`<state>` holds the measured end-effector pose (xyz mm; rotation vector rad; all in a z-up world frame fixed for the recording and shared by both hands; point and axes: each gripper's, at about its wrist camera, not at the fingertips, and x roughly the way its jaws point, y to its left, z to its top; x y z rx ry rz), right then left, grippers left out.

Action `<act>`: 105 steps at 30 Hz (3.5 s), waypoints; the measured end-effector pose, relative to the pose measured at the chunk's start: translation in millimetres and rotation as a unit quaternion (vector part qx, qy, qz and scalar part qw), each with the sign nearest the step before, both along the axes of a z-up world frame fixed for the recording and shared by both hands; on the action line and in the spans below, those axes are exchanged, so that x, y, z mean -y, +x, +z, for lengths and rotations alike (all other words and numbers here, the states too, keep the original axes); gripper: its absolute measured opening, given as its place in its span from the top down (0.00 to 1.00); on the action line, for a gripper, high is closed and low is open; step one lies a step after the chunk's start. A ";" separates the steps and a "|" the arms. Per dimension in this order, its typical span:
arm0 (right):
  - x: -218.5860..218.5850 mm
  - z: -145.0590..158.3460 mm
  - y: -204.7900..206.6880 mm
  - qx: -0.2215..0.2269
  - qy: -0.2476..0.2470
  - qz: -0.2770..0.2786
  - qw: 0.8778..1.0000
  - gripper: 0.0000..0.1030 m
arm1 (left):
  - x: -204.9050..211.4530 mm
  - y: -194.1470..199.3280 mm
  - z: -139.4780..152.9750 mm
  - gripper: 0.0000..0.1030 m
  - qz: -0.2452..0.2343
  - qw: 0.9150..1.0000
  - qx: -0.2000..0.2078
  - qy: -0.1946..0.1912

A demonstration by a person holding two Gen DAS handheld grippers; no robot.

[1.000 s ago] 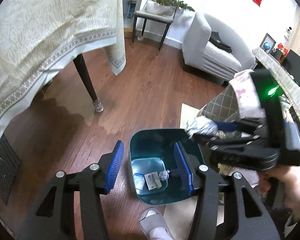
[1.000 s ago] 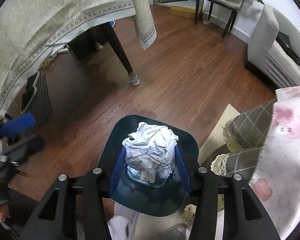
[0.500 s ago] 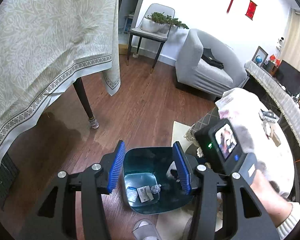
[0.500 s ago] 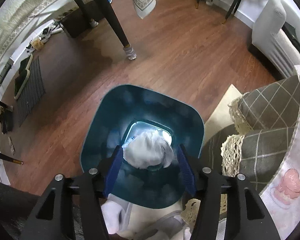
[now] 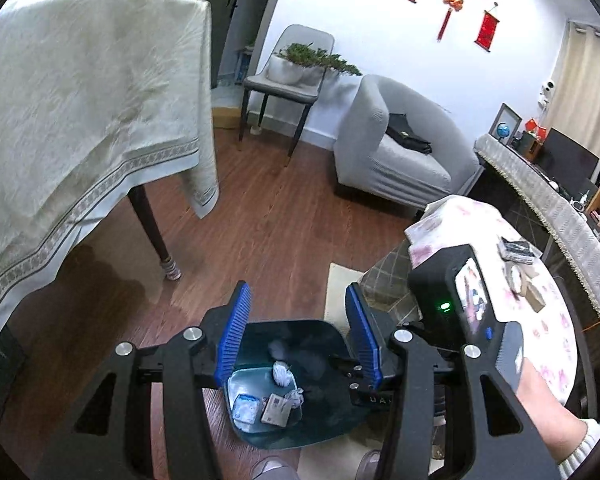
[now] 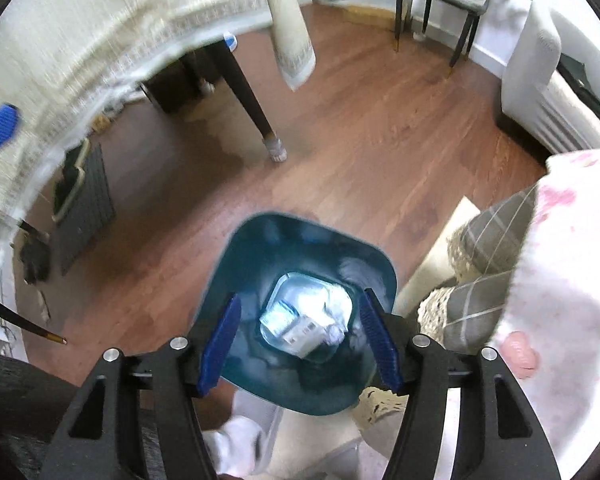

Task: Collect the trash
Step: 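Move both tools back over the table toward the tape roll and packets, then grasp the tan cardboard strip with the left gripper while the right gripper grasps the brown tape roll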

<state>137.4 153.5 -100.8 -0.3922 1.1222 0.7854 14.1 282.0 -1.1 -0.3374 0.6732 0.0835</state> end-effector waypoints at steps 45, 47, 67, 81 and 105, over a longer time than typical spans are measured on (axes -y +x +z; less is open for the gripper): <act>309.2 92.8 37.8 0.163 0.095 -0.184 0.965 0.35 | 237.6 96.3 18.0 0.33 -0.152 0.986 0.033 0.055; 318.0 89.3 38.9 0.158 0.095 -0.191 0.964 0.35 | 250.1 102.5 14.2 0.33 -0.161 0.985 0.025 0.053; 382.0 70.9 35.4 0.123 0.116 -0.201 0.965 0.34 | 328.9 158.1 -31.5 0.49 -0.187 0.977 -0.067 0.075; 369.7 76.5 27.0 0.125 0.130 -0.172 0.968 0.30 | 333.5 165.9 -39.6 0.76 -0.192 0.975 -0.086 0.078; 313.2 62.6 49.8 0.121 0.048 -0.178 0.975 0.58 | 282.2 145.4 -19.8 0.76 -0.166 0.983 -0.060 0.040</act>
